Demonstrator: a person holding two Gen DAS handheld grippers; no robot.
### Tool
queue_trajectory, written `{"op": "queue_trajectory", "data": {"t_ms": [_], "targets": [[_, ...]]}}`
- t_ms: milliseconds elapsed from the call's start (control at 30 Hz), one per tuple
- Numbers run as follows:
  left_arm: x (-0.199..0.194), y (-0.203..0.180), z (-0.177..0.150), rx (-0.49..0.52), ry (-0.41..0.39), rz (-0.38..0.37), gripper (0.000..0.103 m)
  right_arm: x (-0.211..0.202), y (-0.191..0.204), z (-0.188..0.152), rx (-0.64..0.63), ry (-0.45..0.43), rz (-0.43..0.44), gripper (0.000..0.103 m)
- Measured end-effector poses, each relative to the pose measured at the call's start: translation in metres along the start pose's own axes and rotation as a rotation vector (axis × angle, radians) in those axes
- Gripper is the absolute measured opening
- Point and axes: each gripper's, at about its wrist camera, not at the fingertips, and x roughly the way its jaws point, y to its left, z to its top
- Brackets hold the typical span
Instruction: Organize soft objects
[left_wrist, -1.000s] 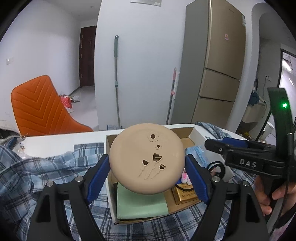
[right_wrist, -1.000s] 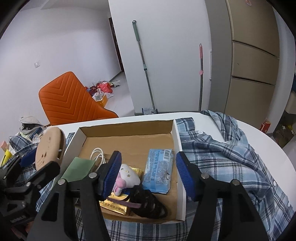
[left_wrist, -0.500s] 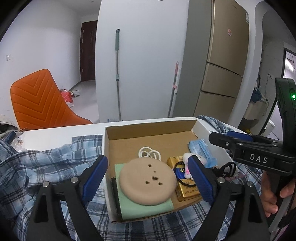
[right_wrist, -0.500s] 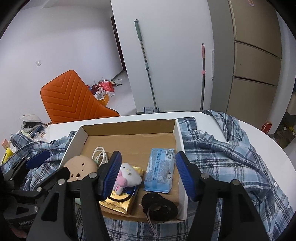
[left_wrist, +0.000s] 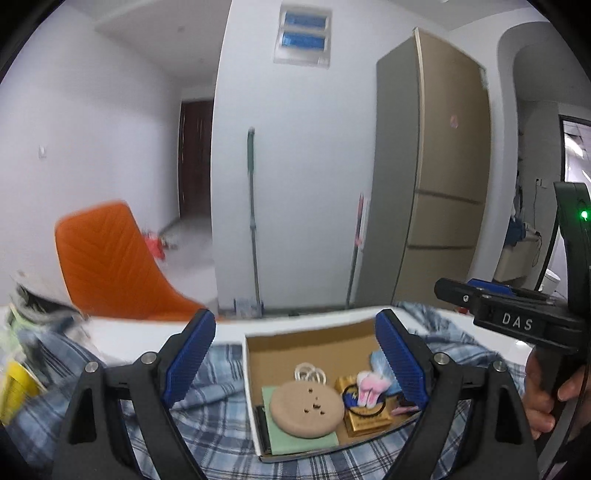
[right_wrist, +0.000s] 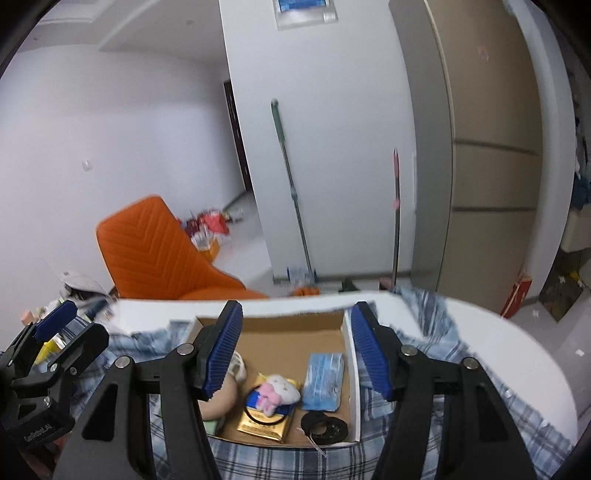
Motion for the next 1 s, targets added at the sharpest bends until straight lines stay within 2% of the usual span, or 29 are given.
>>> {"op": "queue_trajectory", "data": {"t_ms": [100,200,300,367,433,500,600,767,900,1000], "targets": [[-0.034,-0.006,0.012,0.037,-0.083,0.012,0.09,-0.034,0.005,0.01,-0.005,-0.067,-0.005,0.061],[-0.07,-0.005,0.02,0.012,-0.139,-0.023,0.09,-0.067,0.012,0.015,-0.021,-0.138,-0.001,0.069],[-0.099,-0.005,0.024,0.013,-0.174,-0.03,0.09,-0.106,0.023,0.011,-0.074,-0.229,0.004,0.082],[-0.121,-0.005,0.024,0.033,-0.208,-0.025,0.09,-0.128,0.028,0.007,-0.097,-0.294,-0.005,0.096],[-0.138,-0.005,0.023,0.038,-0.236,-0.024,0.092,-0.148,0.033,0.0,-0.106,-0.356,-0.016,0.103],[-0.157,-0.003,0.02,0.033,-0.267,-0.012,0.103,-0.164,0.036,-0.007,-0.105,-0.403,-0.022,0.103],[-0.176,-0.001,0.017,0.026,-0.312,0.002,0.103,-0.18,0.039,-0.018,-0.102,-0.441,-0.018,0.103],[-0.19,0.003,-0.001,0.025,-0.324,-0.007,0.103,-0.195,0.041,-0.04,-0.14,-0.504,-0.033,0.103],[-0.189,0.007,-0.027,0.014,-0.333,-0.019,0.103,-0.189,0.036,-0.064,-0.158,-0.48,0.005,0.103],[-0.184,0.012,-0.047,0.006,-0.334,-0.015,0.103,-0.179,0.031,-0.085,-0.157,-0.469,-0.002,0.103]]}}
